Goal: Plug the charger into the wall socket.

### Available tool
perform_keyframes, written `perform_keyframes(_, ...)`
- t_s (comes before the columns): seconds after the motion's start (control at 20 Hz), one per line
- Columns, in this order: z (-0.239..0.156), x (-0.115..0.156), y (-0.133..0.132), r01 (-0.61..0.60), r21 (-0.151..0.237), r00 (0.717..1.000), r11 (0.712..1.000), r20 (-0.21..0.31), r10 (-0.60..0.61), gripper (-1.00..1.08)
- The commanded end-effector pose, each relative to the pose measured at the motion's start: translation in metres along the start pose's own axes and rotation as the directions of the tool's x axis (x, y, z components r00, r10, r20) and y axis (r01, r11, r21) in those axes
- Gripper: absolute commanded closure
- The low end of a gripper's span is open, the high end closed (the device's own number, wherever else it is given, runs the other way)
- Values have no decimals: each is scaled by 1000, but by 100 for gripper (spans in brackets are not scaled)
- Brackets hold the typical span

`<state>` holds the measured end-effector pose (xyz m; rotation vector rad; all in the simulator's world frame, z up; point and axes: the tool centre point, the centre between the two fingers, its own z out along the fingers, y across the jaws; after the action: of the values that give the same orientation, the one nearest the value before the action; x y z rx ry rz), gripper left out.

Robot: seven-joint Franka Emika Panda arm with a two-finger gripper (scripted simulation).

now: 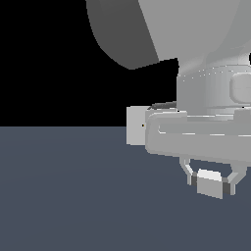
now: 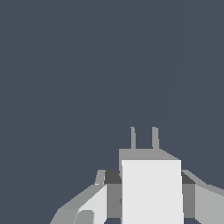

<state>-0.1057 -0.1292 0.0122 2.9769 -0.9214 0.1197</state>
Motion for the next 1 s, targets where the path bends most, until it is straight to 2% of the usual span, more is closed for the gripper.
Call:
perform_keyframes(0.0,-1,0,-1,5,0,1000,1000,0,-5,108)
perform_keyframes(0.25,-11,4,-13,62,4,998,998,-1,-62,108)
perform_keyframes(0.45,-28,9,-32,155,10,988,988,-2,-155,108)
perform_keyframes(0.95,-78,11,-93,418,31,908,908,-8,-418,108)
